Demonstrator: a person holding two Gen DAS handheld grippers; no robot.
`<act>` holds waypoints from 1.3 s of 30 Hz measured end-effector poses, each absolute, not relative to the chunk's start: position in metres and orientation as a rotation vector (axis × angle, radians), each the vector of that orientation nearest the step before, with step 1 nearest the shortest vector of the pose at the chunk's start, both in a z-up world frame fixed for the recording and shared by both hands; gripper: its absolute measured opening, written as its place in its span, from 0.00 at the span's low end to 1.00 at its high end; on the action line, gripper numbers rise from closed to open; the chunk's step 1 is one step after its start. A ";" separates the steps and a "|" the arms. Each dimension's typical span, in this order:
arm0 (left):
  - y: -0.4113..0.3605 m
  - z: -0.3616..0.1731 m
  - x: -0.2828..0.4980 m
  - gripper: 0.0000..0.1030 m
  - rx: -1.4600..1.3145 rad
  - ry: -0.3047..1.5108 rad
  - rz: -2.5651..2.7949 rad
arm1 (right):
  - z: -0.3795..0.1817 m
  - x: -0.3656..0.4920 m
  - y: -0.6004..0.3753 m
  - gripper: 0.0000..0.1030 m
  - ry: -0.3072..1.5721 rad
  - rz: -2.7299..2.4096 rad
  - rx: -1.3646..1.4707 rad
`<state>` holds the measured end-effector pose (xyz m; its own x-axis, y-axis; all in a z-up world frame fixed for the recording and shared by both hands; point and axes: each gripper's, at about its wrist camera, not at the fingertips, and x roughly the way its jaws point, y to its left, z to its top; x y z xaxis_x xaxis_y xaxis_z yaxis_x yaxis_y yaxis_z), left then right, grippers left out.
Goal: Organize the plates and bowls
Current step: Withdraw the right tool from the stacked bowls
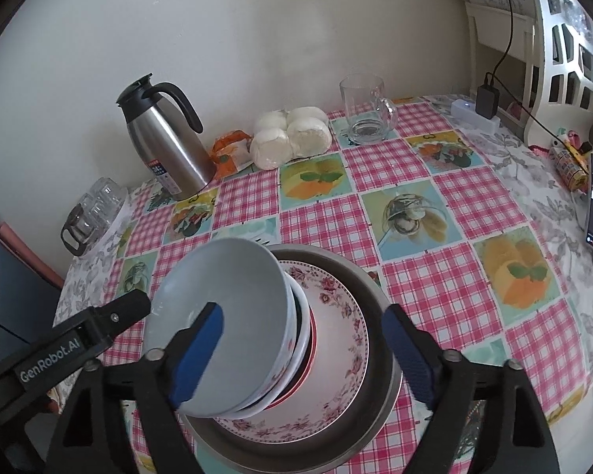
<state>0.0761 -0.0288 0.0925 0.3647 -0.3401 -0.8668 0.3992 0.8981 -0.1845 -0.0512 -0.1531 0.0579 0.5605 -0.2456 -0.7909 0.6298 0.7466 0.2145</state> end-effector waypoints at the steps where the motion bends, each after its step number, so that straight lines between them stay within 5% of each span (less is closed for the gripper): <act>1: -0.027 0.092 0.077 0.81 0.061 1.097 -0.466 | 0.058 -0.051 -0.153 0.88 0.824 -0.545 0.513; 5: -0.023 0.093 0.078 0.88 0.063 1.078 -0.432 | 0.058 -0.052 -0.154 1.00 0.815 -0.551 0.503; 10: -0.019 0.089 0.079 0.94 0.055 1.090 -0.405 | 0.057 -0.056 -0.153 1.00 0.809 -0.554 0.489; 39: 0.008 0.077 0.006 0.94 0.209 1.005 -0.356 | 0.038 -0.119 -0.119 1.00 0.810 -0.533 0.409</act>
